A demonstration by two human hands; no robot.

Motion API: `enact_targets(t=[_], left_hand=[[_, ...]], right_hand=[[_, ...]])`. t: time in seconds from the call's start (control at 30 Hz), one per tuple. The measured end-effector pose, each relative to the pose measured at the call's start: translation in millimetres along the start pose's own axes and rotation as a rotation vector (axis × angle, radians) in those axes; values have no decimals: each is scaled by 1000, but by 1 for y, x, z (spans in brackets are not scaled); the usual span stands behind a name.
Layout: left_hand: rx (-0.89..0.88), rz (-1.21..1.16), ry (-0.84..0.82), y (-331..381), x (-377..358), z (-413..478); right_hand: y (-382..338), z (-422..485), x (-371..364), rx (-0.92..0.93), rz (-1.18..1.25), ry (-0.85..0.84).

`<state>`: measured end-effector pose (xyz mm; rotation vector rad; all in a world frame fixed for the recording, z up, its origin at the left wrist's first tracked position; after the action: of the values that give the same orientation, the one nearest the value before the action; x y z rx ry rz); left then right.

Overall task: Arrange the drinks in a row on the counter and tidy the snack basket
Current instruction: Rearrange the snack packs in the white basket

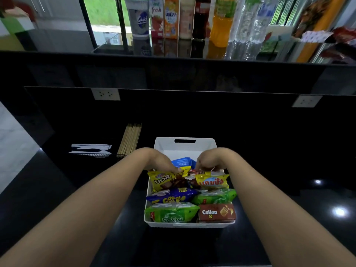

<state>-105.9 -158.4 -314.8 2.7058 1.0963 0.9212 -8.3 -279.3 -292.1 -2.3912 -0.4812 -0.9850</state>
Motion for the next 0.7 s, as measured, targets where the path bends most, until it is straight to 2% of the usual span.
enact_targets(t=[0.13,0.27,0.33,0.43,0.5,0.57,0.63,0.7], left_hand=[[-29,-78,-10,-1,5,-1],[-73,-40,21,0,14,7],[-119,-5,125,7,26,11],[-157,118,389,20,54,14],[-141,195,572,27,71,13],[-145,205,676,32,80,16],[-147,187,660,31,79,26],[-106,214,544,26,70,44]], right_hand=[[2,8,-14,-35,-208,-63],[-3,17,3,-18,-253,-10],[-7,27,11,-3,-259,56],[-10,43,19,-12,-323,141],[-8,51,22,-37,-406,171],[-3,60,22,-53,-435,176],[4,69,18,-52,-446,143],[11,77,10,-32,-445,83]])
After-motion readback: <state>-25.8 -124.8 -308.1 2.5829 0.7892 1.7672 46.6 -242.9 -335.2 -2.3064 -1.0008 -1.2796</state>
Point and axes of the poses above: each hand's wrist, its own z-axis towards the middle knuckle, its own x-axis out of the back of the hand, y = z × x, the point moved 9 cm from there along z, towards the middle knuckle, and after that the axes turned 3 degrees about x, right-handed, at the moved point
